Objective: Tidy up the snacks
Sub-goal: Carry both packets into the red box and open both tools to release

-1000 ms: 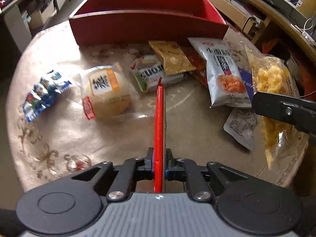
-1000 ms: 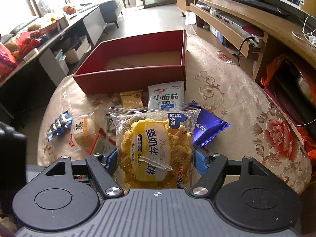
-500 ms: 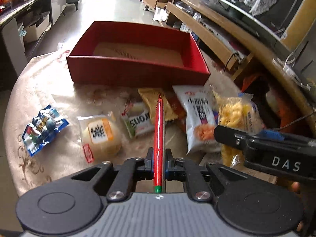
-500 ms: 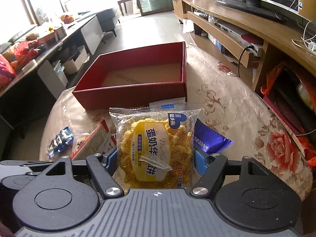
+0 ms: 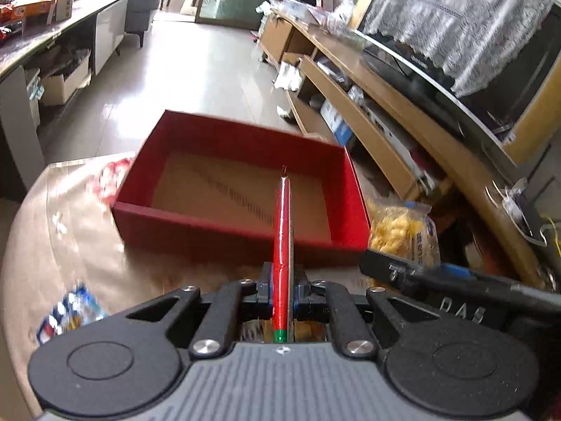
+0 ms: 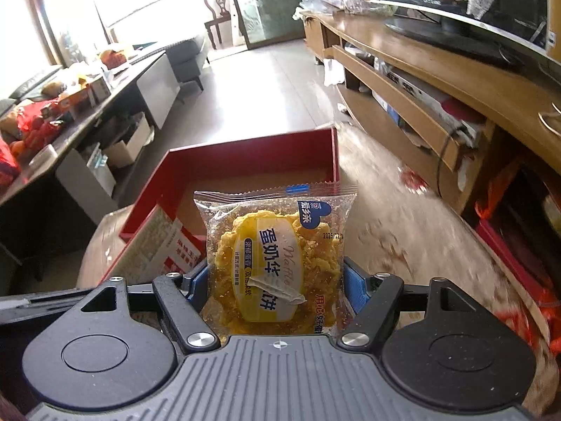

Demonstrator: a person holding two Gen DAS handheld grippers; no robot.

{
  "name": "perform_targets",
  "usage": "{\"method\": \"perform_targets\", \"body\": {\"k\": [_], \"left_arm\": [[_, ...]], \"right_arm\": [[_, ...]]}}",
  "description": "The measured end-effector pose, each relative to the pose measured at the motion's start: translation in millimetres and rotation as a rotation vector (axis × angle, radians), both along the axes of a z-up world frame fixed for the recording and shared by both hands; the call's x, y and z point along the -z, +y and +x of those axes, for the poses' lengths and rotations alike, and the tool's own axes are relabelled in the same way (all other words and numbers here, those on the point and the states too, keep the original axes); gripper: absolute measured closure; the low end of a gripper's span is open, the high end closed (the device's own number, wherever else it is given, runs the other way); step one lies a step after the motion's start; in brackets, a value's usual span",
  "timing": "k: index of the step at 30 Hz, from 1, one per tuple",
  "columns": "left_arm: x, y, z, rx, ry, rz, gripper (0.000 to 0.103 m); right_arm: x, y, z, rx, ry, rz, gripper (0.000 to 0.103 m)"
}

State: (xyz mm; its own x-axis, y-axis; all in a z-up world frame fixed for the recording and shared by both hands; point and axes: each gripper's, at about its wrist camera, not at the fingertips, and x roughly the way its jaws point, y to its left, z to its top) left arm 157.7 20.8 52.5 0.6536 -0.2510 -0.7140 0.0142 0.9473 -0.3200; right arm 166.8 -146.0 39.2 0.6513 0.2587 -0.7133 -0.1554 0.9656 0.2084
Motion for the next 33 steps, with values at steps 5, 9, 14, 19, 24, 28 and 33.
{"method": "perform_targets", "body": {"k": [5, 9, 14, 19, 24, 28, 33], "left_arm": [[1, 5, 37, -0.031, -0.011, 0.003, 0.093], [8, 7, 68, -0.059, -0.012, 0.021, 0.093], [20, 10, 99, -0.083, -0.007, 0.046, 0.093], [39, 12, 119, -0.104, 0.016, 0.086, 0.093], [55, 11, 132, -0.114, 0.037, 0.109, 0.093], [63, 12, 138, -0.123, 0.034, 0.134, 0.092], [67, 16, 142, -0.136, 0.033, 0.156, 0.091]], "right_arm": [[0, 10, 33, 0.0, -0.003, -0.006, 0.025], [4, 16, 63, 0.003, -0.002, -0.006, 0.025], [18, 21, 96, 0.011, 0.024, -0.003, 0.025], [33, 30, 117, 0.0, 0.047, -0.023, 0.025], [48, 34, 125, -0.007, 0.071, -0.047, 0.025], [60, 38, 133, -0.015, 0.091, -0.064, 0.025], [66, 50, 135, -0.032, 0.07, -0.126, 0.024]]}}
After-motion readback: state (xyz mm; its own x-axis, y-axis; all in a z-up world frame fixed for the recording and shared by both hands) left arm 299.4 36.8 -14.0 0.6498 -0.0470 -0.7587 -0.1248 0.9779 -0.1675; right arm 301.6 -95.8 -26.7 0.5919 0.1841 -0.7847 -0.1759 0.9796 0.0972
